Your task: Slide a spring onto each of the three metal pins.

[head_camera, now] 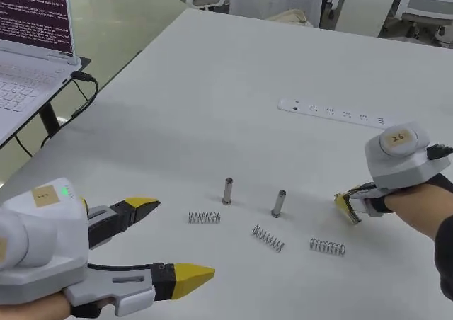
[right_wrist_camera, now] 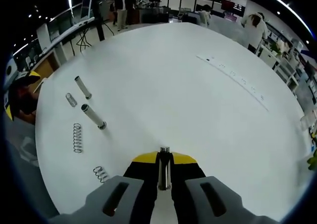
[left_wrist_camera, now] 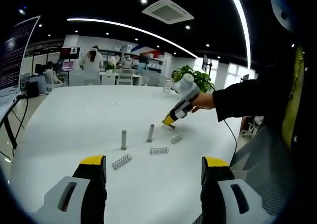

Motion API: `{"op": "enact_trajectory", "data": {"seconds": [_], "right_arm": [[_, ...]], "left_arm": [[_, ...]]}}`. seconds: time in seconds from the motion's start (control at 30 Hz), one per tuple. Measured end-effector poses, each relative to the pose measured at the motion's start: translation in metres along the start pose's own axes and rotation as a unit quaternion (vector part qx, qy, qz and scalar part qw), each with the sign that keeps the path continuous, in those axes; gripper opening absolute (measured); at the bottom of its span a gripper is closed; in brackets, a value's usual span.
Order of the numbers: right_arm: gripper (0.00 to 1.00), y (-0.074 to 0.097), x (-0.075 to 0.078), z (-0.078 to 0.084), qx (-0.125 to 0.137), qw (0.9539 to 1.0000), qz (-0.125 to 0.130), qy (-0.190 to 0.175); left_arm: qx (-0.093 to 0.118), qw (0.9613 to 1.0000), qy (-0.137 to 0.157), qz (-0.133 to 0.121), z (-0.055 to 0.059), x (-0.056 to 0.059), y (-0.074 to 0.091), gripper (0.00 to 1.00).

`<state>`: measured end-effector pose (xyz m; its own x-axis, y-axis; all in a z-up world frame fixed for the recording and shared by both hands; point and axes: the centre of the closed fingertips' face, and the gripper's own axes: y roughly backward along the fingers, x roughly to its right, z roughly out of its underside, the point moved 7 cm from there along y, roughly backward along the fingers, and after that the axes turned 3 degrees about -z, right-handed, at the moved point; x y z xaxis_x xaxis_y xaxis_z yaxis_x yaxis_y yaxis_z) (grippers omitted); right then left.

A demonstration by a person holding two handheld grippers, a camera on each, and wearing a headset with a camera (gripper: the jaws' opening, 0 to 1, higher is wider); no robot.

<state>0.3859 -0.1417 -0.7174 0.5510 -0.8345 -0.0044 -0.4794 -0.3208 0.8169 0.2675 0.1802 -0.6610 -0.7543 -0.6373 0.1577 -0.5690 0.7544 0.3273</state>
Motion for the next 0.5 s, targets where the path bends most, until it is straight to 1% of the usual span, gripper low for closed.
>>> {"op": "enact_trajectory", "data": {"seconds": [0.23,0.5], "right_arm": [[0.06,0.007,-0.003,0.002,0.003,1.0000,0.002,-0.002],[0.06,0.013,-0.004,0.003,0.015,0.9999,0.001,-0.008]], "left_arm": [[0.004,1.0000,-0.005,0.001,-0.002,0.002,0.001,0.75],[0.006,0.9999,-0.010,0.005,-0.005,0.004,0.001,0.75]]}}
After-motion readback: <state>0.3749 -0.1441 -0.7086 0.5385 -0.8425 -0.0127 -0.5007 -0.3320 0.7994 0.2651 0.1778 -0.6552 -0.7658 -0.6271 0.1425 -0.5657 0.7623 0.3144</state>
